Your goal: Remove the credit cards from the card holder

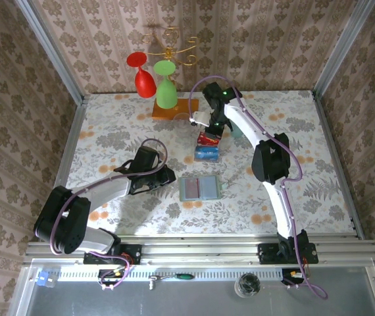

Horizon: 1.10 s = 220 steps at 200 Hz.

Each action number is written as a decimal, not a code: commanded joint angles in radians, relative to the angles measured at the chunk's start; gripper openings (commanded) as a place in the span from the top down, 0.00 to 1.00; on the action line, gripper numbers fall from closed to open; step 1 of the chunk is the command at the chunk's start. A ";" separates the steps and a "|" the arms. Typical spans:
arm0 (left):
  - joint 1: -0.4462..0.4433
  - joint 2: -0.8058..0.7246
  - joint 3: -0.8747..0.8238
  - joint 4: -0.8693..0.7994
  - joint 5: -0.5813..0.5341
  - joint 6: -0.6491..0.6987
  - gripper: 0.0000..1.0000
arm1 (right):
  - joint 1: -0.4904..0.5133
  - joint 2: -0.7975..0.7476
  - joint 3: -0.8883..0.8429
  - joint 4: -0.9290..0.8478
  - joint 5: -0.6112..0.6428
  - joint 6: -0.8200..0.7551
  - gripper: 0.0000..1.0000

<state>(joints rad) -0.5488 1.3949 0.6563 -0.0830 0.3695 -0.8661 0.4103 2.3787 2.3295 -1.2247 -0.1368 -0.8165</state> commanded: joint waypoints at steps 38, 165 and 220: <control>0.015 0.004 -0.017 -0.008 0.014 0.020 0.84 | 0.000 -0.003 0.031 -0.025 0.008 -0.001 0.85; -0.003 -0.053 -0.069 0.088 0.001 -0.021 0.79 | 0.008 -0.427 -0.584 0.513 -0.095 0.500 0.84; -0.051 -0.083 -0.073 0.071 -0.049 -0.015 0.75 | 0.027 -0.677 -0.974 0.833 -0.118 0.894 0.89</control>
<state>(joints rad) -0.5835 1.3323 0.5961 -0.0158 0.3519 -0.8742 0.4221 1.7988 1.4696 -0.5846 -0.2199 -0.1703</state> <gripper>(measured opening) 0.252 0.121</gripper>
